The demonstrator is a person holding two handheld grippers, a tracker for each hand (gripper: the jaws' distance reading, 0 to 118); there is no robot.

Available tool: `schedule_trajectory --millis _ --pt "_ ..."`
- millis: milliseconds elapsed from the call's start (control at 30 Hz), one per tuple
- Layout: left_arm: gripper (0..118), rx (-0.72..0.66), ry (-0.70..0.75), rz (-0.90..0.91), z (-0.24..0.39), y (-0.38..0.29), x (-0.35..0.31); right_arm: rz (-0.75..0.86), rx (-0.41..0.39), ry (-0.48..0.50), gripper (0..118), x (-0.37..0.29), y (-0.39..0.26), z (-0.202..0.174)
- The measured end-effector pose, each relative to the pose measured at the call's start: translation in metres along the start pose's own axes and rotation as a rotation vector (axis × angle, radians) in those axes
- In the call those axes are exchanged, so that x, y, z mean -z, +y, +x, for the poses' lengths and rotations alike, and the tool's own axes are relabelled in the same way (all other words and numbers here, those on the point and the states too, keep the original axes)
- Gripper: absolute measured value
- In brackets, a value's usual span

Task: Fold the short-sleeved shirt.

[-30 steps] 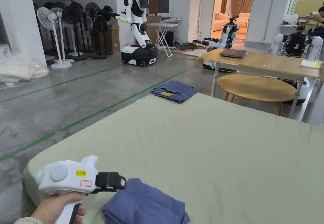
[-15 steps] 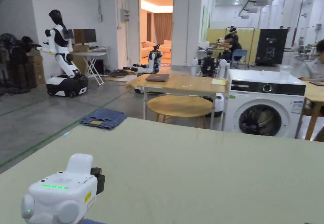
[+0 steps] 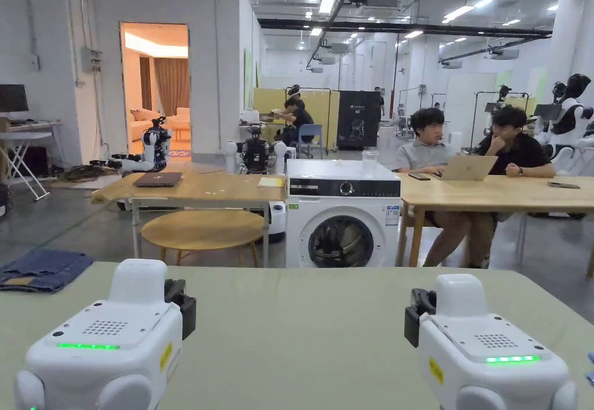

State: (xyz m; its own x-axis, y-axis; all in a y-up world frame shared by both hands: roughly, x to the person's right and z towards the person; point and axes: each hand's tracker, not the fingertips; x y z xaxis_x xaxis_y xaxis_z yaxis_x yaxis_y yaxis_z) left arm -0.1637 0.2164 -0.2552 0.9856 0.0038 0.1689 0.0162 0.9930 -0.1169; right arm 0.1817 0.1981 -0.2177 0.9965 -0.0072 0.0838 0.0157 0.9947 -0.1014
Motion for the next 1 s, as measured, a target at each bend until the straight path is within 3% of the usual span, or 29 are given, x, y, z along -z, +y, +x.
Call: schedule_trajectory --millis 100,200,267,367,400,467,533,600,700,1000 --pt "7 0.012 0.010 -0.015 0.004 0.001 -0.002 -0.008 -0.002 -0.008 0 -0.002 0.006 0.002" --pt "8 0.017 0.003 0.007 0.009 0.004 -0.009 -0.006 -0.003 -0.003 23 -0.006 0.009 0.003" --pt "17 0.019 0.005 0.010 0.010 0.005 -0.008 -0.015 -0.002 0.010 37 -0.006 0.008 0.000" --pt "29 0.026 0.008 0.002 0.011 0.005 -0.008 -0.011 -0.013 0.005 40 -0.006 0.004 -0.005" --pt "35 0.030 0.011 0.003 0.012 0.004 -0.008 -0.012 -0.013 0.004 47 -0.006 0.004 -0.006" --pt "60 0.031 0.011 0.004 0.011 0.003 -0.009 -0.018 -0.006 0.009 66 -0.006 0.003 -0.005" --pt "91 0.025 0.001 0.001 0.010 0.002 -0.009 -0.018 0.001 0.014 76 -0.006 0.003 -0.006" --pt "105 0.017 -0.016 -0.007 0.009 0.000 -0.008 -0.008 0.002 0.009 87 -0.007 0.003 -0.006" --pt "107 0.037 -0.020 -0.005 0.011 -0.001 -0.007 -0.001 0.004 -0.001 112 -0.007 0.005 -0.008" --pt "107 0.040 -0.025 0.016 0.012 0.001 -0.011 -0.019 0.084 0.046 114 -0.008 0.011 -0.002"
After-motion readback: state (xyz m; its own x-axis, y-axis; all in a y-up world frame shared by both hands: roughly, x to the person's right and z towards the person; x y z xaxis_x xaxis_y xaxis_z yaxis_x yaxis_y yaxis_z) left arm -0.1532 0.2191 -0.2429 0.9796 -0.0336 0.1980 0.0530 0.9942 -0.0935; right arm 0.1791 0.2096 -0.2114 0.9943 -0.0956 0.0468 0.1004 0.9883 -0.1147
